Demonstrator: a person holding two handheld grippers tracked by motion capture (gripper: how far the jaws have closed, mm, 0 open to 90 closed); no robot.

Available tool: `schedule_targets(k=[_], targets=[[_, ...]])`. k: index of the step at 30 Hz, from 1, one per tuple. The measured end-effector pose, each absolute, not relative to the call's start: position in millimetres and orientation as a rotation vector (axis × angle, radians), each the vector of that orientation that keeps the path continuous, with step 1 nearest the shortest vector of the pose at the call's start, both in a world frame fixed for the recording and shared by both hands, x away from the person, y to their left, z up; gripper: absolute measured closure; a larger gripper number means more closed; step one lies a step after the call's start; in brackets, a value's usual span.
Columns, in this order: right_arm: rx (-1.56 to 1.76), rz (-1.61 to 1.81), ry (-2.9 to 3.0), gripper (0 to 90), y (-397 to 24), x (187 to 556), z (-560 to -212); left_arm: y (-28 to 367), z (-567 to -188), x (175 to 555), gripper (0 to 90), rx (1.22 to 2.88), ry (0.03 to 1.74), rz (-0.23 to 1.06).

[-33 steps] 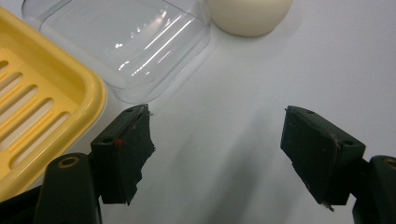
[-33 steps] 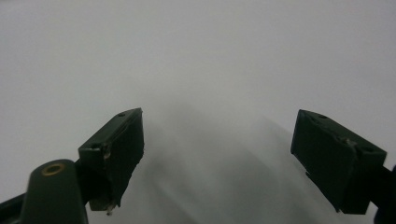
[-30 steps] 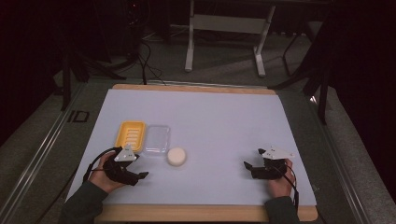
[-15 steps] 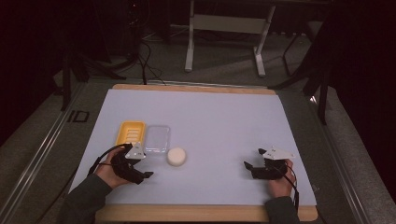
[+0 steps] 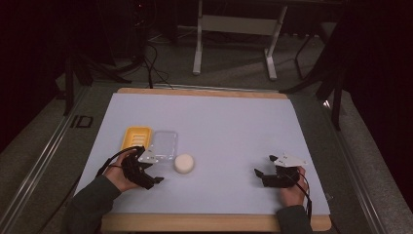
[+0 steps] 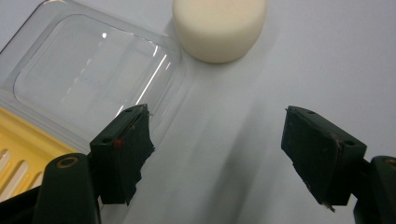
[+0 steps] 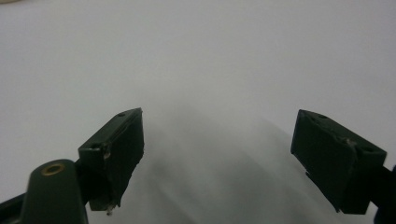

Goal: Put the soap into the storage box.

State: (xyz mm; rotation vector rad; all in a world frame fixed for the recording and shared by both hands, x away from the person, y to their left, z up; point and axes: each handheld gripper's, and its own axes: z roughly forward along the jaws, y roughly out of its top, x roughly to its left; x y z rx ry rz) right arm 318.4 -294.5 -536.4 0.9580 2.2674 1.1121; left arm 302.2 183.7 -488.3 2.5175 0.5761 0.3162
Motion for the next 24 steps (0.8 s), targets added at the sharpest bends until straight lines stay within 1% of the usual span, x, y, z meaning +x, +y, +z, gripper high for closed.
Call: schedule_targets(k=[9,13,24], targets=[[0.956,1.112,2.268,16.8,-294,318,-536,175,-480,308,22.7,2.578,0.526,0.330],[0.954,1.113,2.268,16.8,-295,318,-536,170,-477,311,22.4,2.592,0.505,0.312],[0.951,1.117,2.269,16.8,-295,318,-536,156,-472,321,22.4,2.622,0.458,0.312]])
